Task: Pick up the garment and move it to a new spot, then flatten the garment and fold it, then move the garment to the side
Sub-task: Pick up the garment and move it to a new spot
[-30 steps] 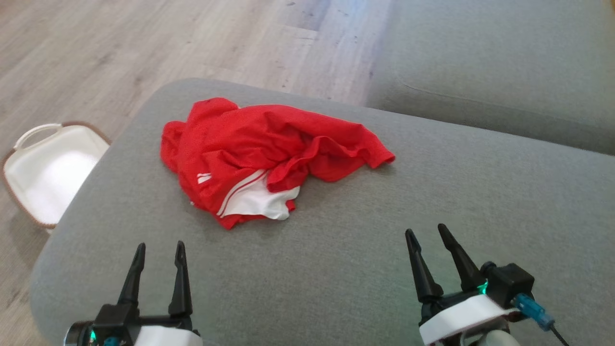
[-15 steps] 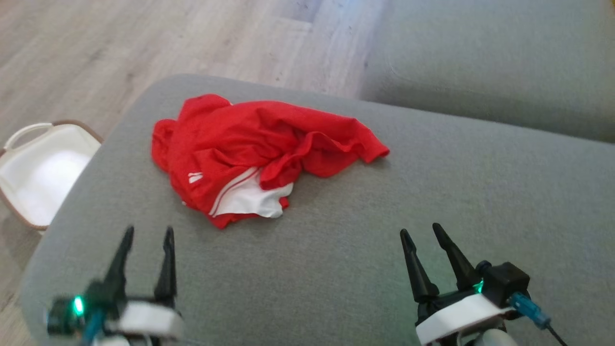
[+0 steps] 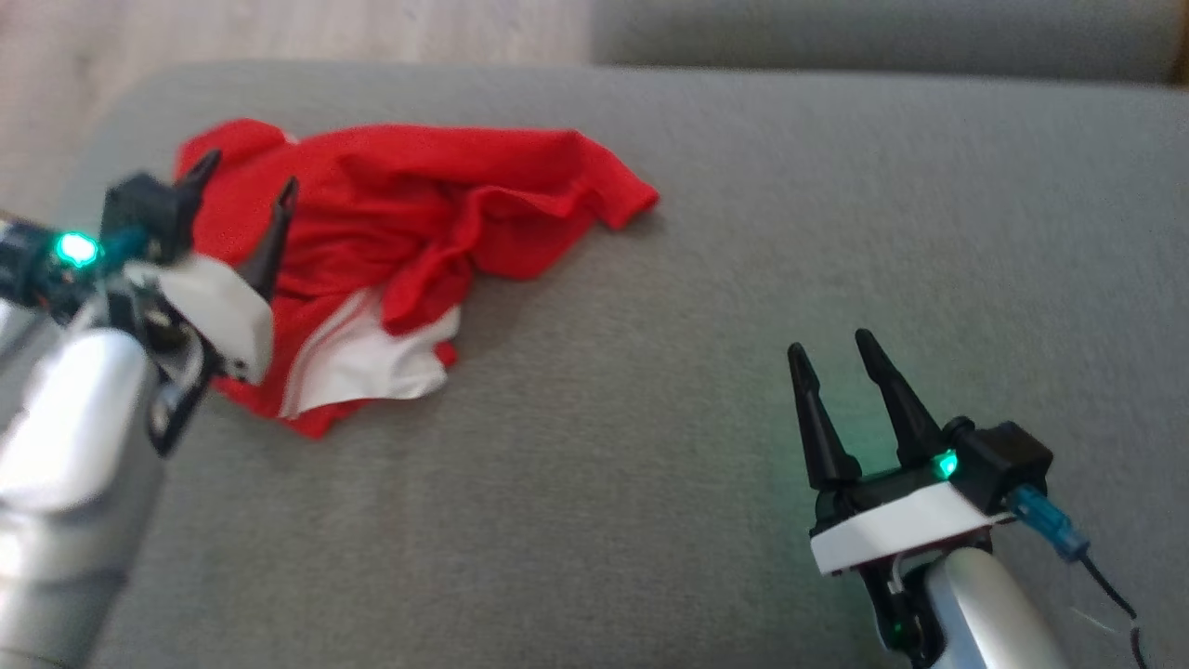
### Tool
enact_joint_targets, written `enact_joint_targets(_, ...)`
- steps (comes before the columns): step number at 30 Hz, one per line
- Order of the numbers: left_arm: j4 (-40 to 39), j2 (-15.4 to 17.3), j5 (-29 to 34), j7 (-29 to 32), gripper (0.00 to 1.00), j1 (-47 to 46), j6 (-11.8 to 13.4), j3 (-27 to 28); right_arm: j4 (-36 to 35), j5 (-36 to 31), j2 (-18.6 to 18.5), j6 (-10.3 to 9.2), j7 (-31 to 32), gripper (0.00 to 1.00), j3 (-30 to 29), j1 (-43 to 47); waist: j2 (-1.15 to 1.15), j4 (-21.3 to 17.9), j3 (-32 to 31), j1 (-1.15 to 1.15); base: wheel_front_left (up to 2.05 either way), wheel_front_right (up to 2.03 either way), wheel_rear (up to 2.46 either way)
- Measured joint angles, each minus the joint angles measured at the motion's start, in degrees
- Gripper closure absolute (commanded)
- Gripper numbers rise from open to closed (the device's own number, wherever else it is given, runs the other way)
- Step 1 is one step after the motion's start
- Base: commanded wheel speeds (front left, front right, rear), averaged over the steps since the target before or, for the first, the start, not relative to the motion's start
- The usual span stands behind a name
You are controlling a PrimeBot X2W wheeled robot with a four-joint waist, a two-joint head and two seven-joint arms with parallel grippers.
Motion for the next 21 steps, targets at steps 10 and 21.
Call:
enact_joint_targets(10, 6.2, 11.1, -17.0, 9.0, 0.0, -13.8, 0.0, -20.5, -1.5, 0.0, -0.1, 0.0, 0.0, 0.0, -1.1, -3.8, 0.0, -7.7, 8.5, 0.0, 0.0, 0.0, 0.0)
enact_joint_targets(21, 12.4, 14.5, -24.6, 8.9, 1.0, -17.9, 0.0, -29.4, -2.1, 0.0, -0.1, 0.0, 0.0, 0.0, -1.3, -4.5, 0.0, -12.7, 11.5, -0.01, 0.0, 0.0, 0.0)
